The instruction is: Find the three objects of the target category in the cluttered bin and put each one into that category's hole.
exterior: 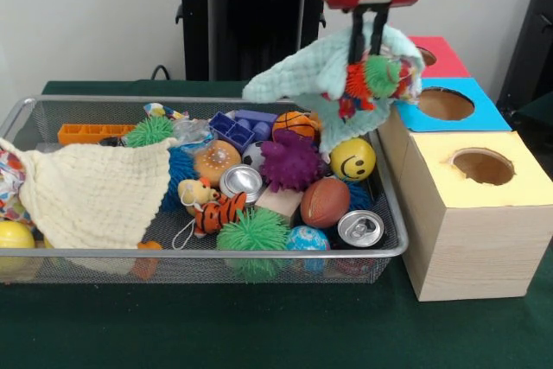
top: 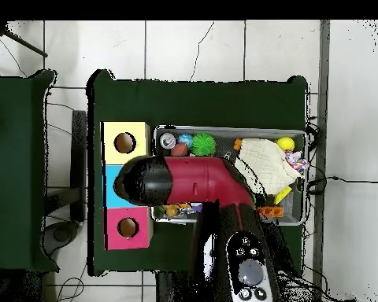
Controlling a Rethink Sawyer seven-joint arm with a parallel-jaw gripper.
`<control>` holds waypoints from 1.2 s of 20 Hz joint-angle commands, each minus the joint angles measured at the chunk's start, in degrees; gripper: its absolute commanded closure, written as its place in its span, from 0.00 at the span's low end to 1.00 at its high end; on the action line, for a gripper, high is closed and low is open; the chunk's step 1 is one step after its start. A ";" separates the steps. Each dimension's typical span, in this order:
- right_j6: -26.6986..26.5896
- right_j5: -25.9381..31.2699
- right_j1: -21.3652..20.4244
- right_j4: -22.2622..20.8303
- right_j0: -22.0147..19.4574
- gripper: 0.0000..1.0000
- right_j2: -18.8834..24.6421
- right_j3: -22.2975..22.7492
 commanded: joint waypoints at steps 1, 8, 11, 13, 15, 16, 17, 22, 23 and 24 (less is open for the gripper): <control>12.26 8.68 -1.05 3.83 1.60 1.00 -1.19 0.24; 0.16 -1.05 3.08 1.98 -2.27 1.00 4.77 -5.31; -5.10 -2.87 5.22 1.60 -4.74 1.00 8.83 -5.72; -5.52 -3.45 5.72 0.88 -5.36 1.00 10.02 -5.77; -4.93 -3.71 6.73 0.00 -5.42 1.00 10.48 -6.68; -4.96 -4.35 7.09 -0.36 -5.79 1.00 11.07 -6.60; -5.64 -4.79 7.45 -0.71 -6.09 1.00 11.90 -6.83; -18.55 -28.66 10.63 -10.92 -17.44 1.00 29.05 -3.03; -17.63 -31.86 12.26 -13.31 -19.68 1.00 31.71 -2.28; -16.72 -35.07 13.90 -15.70 -21.91 1.00 34.36 -1.52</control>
